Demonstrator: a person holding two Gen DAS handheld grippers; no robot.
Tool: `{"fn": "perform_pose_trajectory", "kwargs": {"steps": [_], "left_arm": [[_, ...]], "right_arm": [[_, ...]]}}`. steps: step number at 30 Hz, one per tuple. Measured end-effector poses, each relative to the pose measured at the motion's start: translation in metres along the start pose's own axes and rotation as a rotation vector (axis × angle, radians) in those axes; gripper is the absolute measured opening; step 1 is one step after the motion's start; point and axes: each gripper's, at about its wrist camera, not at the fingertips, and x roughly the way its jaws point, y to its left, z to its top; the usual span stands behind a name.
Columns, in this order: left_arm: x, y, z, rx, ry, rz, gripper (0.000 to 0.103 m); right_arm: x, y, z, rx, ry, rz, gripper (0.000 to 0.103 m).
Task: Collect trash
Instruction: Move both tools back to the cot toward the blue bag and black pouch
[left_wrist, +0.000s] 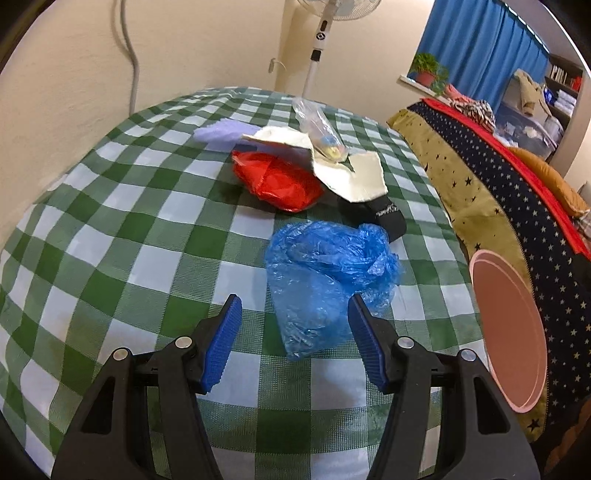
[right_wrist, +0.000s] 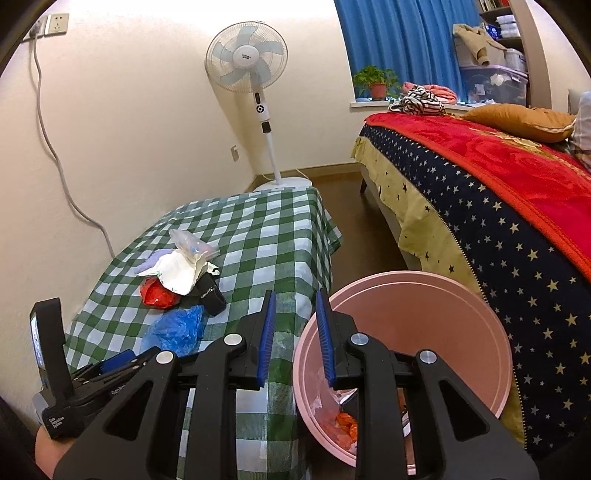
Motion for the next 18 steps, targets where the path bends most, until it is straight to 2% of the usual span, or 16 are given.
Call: {"fn": "perform_pose_trajectory", "kwargs": {"steps": [3, 4, 6, 9, 14, 18], "left_arm": [[0.002, -0.001, 0.000, 0.003, 0.009, -0.002, 0.055], [0.003, 0.001, 0.001, -0.001, 0.012, -0.005, 0.050], [0.004, 0.003, 0.001, -0.002, 0.017, -0.007, 0.030], [0.003, 0.006, 0.001, -0.012, 0.012, -0.008, 0.013], [-0.002, 0.012, 0.003, -0.015, -0.007, 0.007, 0.003], [-0.006, 0.023, 0.005, -0.039, -0.027, 0.037, 0.002]], "right_arm": [[0.004, 0.002, 0.000, -0.003, 0.007, 0.006, 0.023], [0.006, 0.004, 0.000, -0.005, 0.010, 0.009, 0.023], [0.010, 0.007, -0.001, -0.011, 0.016, 0.015, 0.023], [0.016, 0.013, -0.002, -0.019, 0.027, 0.025, 0.023], [0.030, 0.024, -0.003, -0.016, 0.041, 0.053, 0.024], [0.047, 0.036, -0.005, -0.023, 0.065, 0.084, 0.024]]}}
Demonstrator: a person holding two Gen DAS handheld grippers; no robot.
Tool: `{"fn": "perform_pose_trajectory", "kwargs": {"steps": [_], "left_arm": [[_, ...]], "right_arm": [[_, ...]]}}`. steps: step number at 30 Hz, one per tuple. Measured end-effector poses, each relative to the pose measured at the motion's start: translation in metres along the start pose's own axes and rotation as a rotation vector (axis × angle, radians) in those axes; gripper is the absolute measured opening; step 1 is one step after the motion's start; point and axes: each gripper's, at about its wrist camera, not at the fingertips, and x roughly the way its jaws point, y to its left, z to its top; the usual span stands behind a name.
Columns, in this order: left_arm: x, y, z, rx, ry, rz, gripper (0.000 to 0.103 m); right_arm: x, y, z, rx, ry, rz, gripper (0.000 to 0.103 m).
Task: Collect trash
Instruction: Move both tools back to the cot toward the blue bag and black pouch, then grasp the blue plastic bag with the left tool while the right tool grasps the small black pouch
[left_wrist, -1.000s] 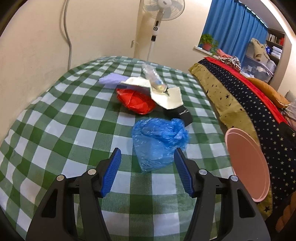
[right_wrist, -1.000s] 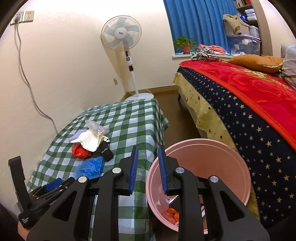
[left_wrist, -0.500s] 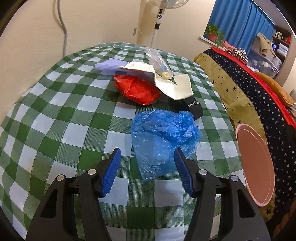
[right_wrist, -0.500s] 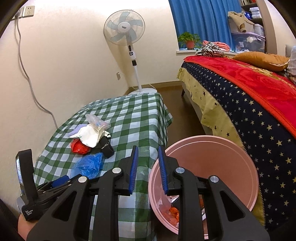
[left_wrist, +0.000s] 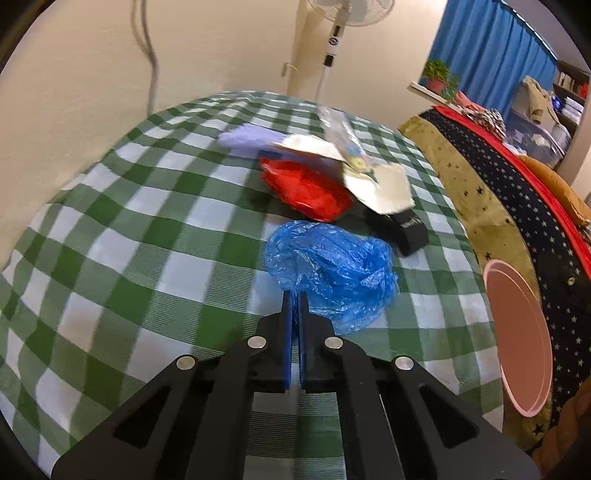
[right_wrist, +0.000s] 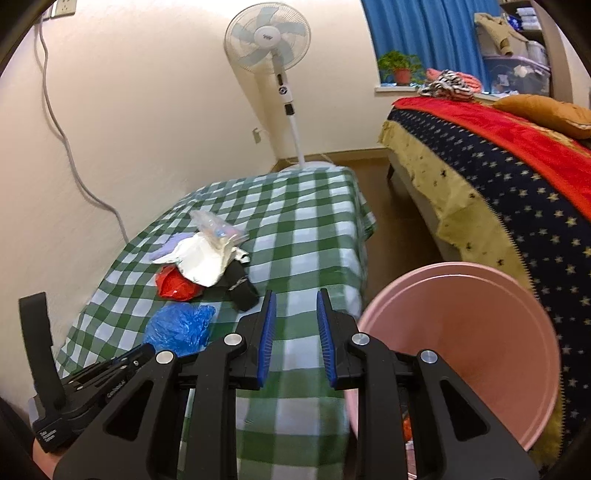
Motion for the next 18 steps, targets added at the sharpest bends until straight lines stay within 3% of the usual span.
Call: {"fn": "perform_pose_trajectory", "kwargs": {"steps": [8, 13, 18], "left_arm": [[-0.001, 0.018, 0.005, -0.034, -0.021, 0.046, 0.002], [0.002, 0.018, 0.008, -0.031, -0.025, 0.057, 0.002], [0.003, 0.018, 0.009, -0.031, -0.025, 0.060, 0.002]], "right_arm": [[0.037, 0.023, 0.001, -0.017, 0.047, 0.059, 0.024], [0.060, 0.034, 0.003, -0.029, 0.084, 0.082, 0.039], [0.082, 0.040, 0.004, -0.042, 0.125, 0.082, 0.042]]}}
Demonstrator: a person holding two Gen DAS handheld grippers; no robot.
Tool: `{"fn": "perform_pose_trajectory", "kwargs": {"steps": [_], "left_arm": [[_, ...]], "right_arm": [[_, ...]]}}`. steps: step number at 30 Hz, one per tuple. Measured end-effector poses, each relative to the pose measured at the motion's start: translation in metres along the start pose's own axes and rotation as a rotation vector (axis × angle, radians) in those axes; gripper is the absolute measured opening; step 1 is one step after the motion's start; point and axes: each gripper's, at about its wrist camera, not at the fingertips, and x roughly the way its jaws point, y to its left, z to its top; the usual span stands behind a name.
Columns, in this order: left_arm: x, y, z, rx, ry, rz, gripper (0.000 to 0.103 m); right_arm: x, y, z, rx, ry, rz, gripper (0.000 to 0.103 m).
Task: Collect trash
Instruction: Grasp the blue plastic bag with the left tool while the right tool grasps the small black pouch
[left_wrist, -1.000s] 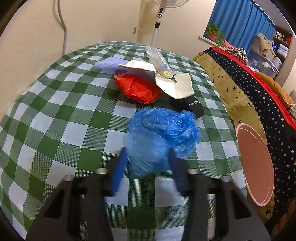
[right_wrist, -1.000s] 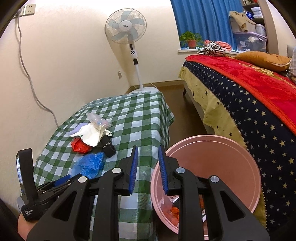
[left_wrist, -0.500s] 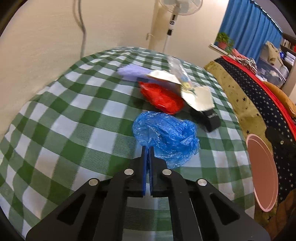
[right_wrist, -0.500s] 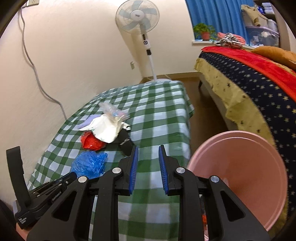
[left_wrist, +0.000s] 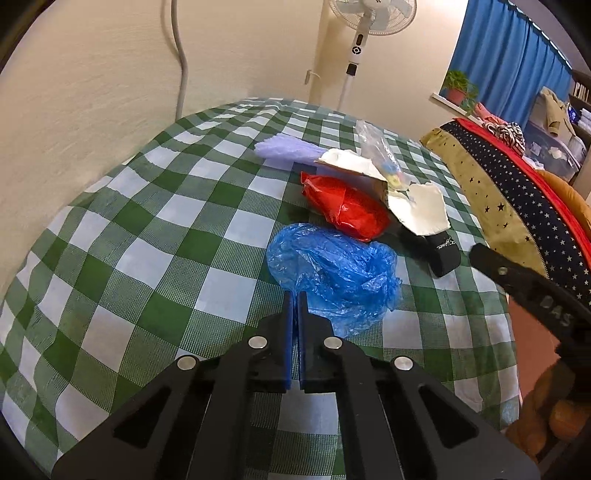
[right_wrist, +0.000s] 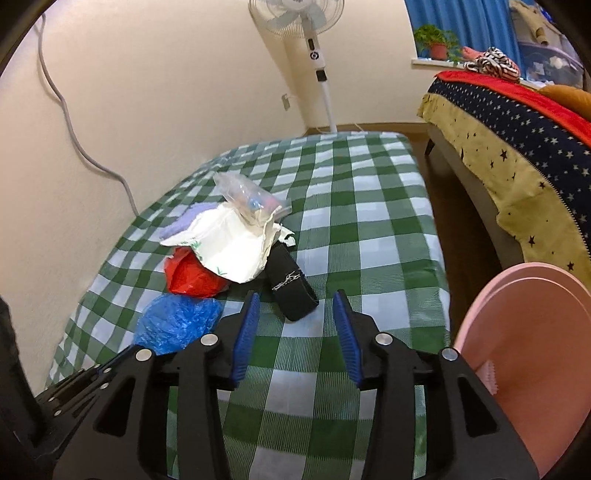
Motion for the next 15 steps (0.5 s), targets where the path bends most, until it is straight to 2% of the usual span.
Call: {"fn": "perform_pose_trajectory", "kwargs": {"steps": [11, 12, 15], "left_arm": [[0.002, -0.001, 0.000, -0.001, 0.002, 0.004, 0.002], [0.002, -0.002, 0.000, -0.001, 0.002, 0.004, 0.002], [0.002, -0.001, 0.000, -0.002, 0.003, 0.005, 0.002]], "right_arm": [[0.035, 0.003, 0.006, -0.005, 0.074, -0.020, 0.043], [0.037, 0.005, 0.006, -0.016, 0.080, -0.024, 0.041], [0.038, 0.008, 0.005, -0.039, 0.085, -0.035, 0.028]]}}
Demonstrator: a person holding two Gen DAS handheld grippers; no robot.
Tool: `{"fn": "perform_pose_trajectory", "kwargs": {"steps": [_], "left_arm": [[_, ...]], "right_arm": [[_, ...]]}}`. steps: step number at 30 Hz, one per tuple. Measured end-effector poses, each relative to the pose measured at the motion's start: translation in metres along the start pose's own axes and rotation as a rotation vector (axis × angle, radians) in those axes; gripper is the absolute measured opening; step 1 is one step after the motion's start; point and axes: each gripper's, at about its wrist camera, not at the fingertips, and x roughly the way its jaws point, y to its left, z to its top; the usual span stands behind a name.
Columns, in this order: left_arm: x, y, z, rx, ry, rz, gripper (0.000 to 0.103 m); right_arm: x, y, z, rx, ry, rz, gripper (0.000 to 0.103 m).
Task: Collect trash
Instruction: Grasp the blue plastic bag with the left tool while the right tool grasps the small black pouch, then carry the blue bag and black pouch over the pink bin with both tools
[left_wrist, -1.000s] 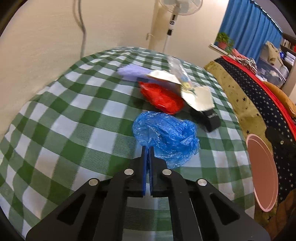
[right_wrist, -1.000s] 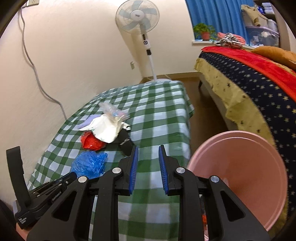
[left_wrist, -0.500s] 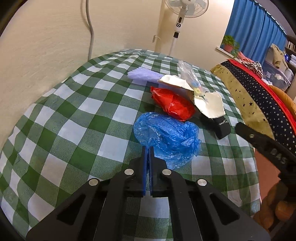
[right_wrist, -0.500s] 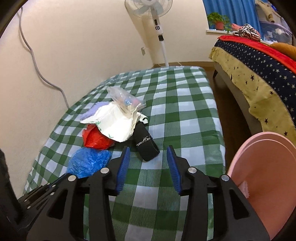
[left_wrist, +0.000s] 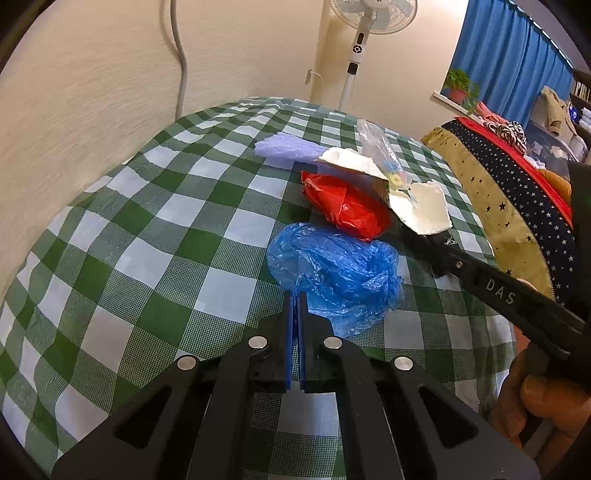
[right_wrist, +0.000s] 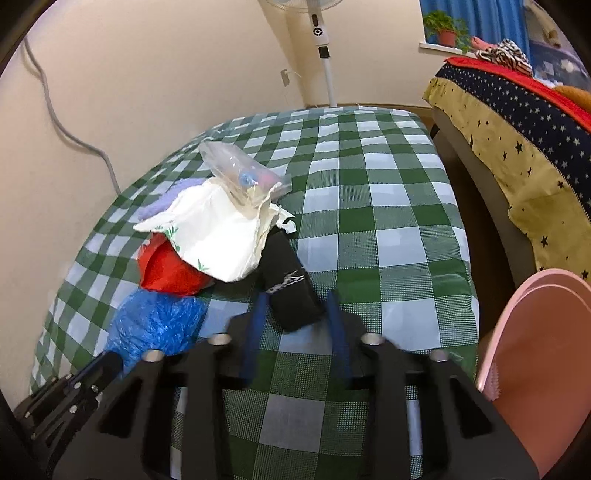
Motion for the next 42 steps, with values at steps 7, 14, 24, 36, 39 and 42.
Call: {"fn": "perform_pose_trajectory", "kwargs": {"steps": [7, 14, 24, 36, 39, 42], "left_arm": [[0.000, 0.002, -0.001, -0.015, -0.001, -0.004, 0.002], [-0.006, 0.001, -0.004, -0.008, -0.022, -0.010, 0.002], [-0.032, -0.008, -0.005, 0.018, -0.057, -0.024, 0.002], [-0.072, -0.015, -0.005, 0.063, -0.116, -0.035, 0.001], [-0.081, -0.018, -0.007, 0.079, -0.127, -0.038, 0.001], [-0.090, -0.020, -0.008, 0.093, -0.140, -0.041, 0.001]], "right_arm": [[-0.017, 0.003, -0.007, -0.039, -0.026, 0.003, 0.022], [-0.044, -0.001, -0.018, -0.035, -0.041, 0.002, 0.022], [-0.090, -0.001, -0.027, -0.063, -0.098, -0.027, 0.022], [-0.147, -0.013, -0.026, -0.017, -0.164, -0.056, 0.022], [-0.162, -0.014, -0.028, -0.014, -0.182, -0.061, 0.022], [-0.176, -0.017, -0.031, -0.012, -0.195, -0.064, 0.022]]}}
